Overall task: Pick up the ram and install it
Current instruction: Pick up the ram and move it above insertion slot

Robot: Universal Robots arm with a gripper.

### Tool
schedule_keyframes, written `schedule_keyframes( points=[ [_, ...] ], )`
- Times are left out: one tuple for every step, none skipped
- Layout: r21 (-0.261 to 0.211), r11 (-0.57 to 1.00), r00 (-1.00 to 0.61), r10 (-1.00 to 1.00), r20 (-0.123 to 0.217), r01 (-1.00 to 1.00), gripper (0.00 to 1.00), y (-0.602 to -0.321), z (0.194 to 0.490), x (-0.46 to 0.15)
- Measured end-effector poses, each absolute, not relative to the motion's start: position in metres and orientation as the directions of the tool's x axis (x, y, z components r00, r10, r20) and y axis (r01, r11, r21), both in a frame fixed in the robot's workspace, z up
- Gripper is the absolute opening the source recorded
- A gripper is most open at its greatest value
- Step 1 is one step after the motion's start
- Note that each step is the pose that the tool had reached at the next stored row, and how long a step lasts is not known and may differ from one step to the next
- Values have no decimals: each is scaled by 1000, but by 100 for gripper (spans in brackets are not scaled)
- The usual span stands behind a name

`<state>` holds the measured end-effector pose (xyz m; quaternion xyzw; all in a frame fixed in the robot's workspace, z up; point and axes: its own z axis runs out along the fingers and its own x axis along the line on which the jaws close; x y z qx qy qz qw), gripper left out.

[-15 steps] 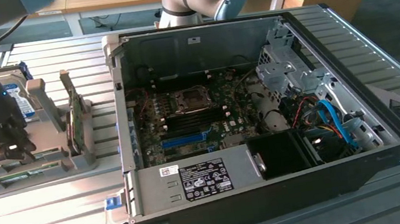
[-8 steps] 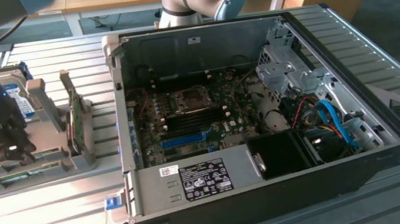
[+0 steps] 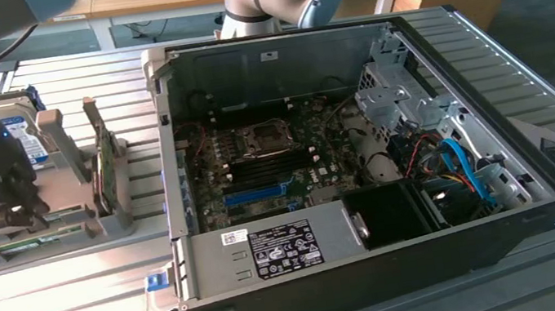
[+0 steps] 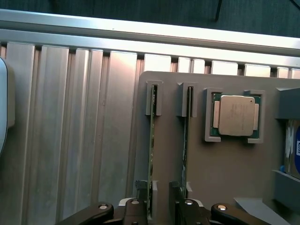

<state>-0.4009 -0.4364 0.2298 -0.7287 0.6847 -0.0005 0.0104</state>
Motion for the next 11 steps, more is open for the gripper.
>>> schedule_keyframes(
  points=[
    [-16,-62,62,-998,-13,-998,32,-437,230,-401],
    [-16,-62,62,-998,-13,-998,32,-437,230,-401],
    [-16,-62,62,-998,-13,-998,32,-437,230,-401],
    [-16,-62,62,-998,-13,-998,32,-437,230,-401],
    [-16,-62,62,-998,-13,-998,32,-437,230,-401],
    [-16,-62,62,-998,-14,-998,32,-437,230,-401],
    [-17,-62,62,-998,-14,-998,32,-437,229,-401],
    [-17,-62,62,-998,-13,-998,32,-437,229,-401],
    [-18,-62,63,-998,-13,-998,32,-437,228,-401],
    [-18,-62,63,-998,-13,-998,32,-437,227,-401],
    [-19,-62,62,-998,-13,-998,32,-437,226,-401]
  ],
)
